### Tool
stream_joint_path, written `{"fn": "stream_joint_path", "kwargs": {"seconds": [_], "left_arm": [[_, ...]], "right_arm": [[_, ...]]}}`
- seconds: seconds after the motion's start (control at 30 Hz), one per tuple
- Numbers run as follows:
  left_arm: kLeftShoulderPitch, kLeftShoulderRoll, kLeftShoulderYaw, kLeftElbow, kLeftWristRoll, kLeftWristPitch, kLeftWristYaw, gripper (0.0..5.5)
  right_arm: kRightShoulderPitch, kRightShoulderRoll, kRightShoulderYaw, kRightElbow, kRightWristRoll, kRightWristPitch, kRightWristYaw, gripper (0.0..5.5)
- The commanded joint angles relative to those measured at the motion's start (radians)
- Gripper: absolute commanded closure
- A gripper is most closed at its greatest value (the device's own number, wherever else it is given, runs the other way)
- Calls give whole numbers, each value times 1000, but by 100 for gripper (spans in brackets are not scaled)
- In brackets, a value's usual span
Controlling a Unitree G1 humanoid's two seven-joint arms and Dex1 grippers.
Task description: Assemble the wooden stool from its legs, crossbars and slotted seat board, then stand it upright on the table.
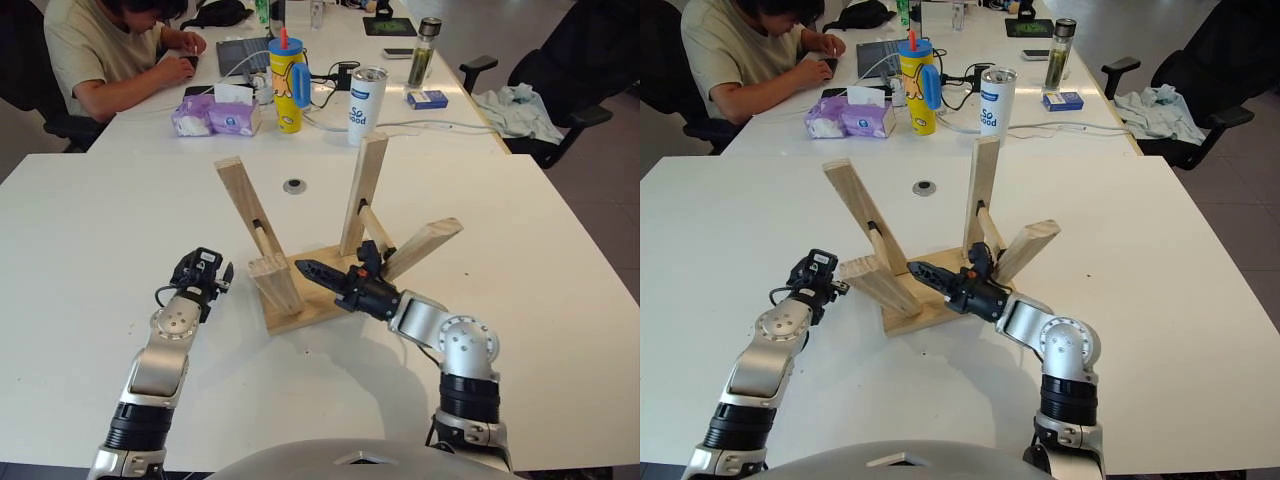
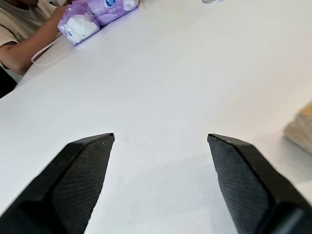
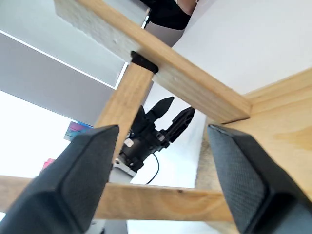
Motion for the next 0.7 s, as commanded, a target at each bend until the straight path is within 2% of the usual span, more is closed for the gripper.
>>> {"fn": "stream_joint_path", "kwargs": {"seconds": [0.03, 0.17, 0.3, 0.37, 0.43, 0.57, 0.7], "left_arm": [[85, -26, 11, -95, 14, -9, 24, 191], [126, -48, -24, -127, 15, -20, 17, 191], [173, -50, -35, -169, 18, -15, 7, 191], [214, -51, -31, -196, 15, -11, 4, 191], [250, -57, -36, -221, 16, -15, 7, 191], [311, -62, -43, -277, 13, -37, 3, 191], [393, -53, -37, -343, 13, -33, -5, 191]], "right_arm": [[73, -26, 36, -106, 133, 117, -37, 213], [59, -270, 363, -233, -134, -8, 59, 213], [94, -522, 537, -299, -333, -159, 175, 213], [115, -647, 615, -324, -489, -315, 225, 213], [135, -710, 665, -317, -633, -495, 255, 213], [240, -745, 631, -314, -725, -731, 306, 213], [409, -795, 494, -301, -693, -844, 367, 213]]}}
